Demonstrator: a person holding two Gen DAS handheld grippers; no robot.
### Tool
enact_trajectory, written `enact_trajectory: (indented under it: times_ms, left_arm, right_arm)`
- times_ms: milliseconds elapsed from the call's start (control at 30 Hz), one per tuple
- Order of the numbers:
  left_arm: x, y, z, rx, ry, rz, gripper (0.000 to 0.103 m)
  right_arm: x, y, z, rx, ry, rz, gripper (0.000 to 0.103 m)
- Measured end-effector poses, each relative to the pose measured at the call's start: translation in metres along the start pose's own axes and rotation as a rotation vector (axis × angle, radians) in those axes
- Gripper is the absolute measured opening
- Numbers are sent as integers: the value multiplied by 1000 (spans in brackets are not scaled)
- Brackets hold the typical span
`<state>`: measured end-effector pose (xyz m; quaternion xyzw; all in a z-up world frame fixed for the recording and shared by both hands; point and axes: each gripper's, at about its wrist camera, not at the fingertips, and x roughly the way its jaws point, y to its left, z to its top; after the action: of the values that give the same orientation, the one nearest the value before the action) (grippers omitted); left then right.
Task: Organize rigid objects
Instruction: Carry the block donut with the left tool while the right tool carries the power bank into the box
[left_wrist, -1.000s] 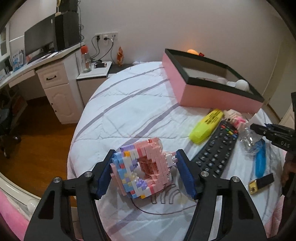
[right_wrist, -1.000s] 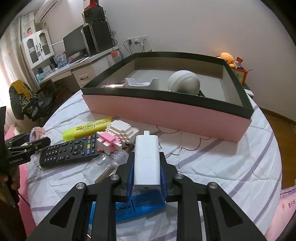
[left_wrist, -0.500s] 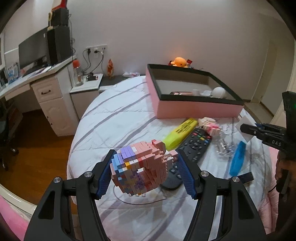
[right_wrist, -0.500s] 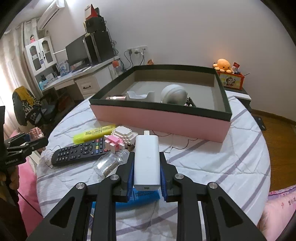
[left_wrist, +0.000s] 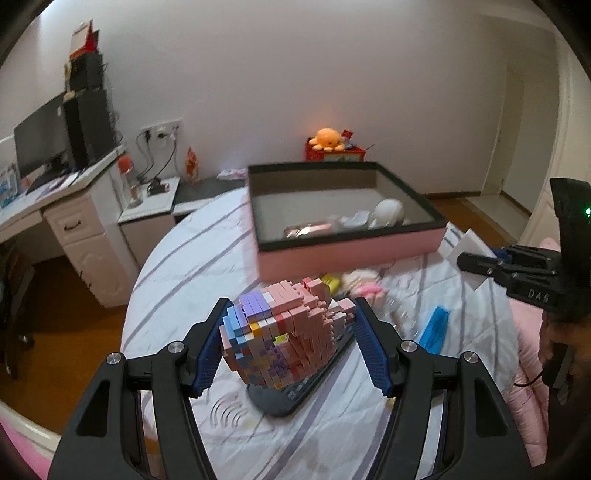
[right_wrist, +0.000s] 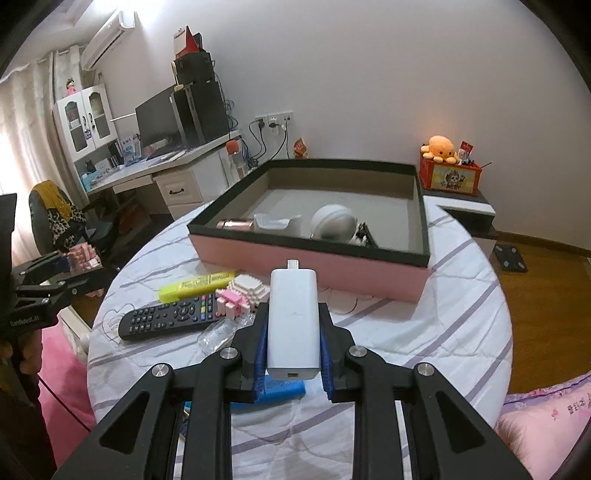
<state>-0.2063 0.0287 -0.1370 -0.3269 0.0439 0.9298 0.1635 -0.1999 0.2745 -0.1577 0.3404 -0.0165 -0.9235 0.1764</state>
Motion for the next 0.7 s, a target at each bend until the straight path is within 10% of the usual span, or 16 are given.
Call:
enact_trajectory:
  times_ms: [700]
  left_arm:
    - [108,-54,111,148,68,-160,66]
  right_arm:
    - [38,-55,69,-23,-38,-45,23]
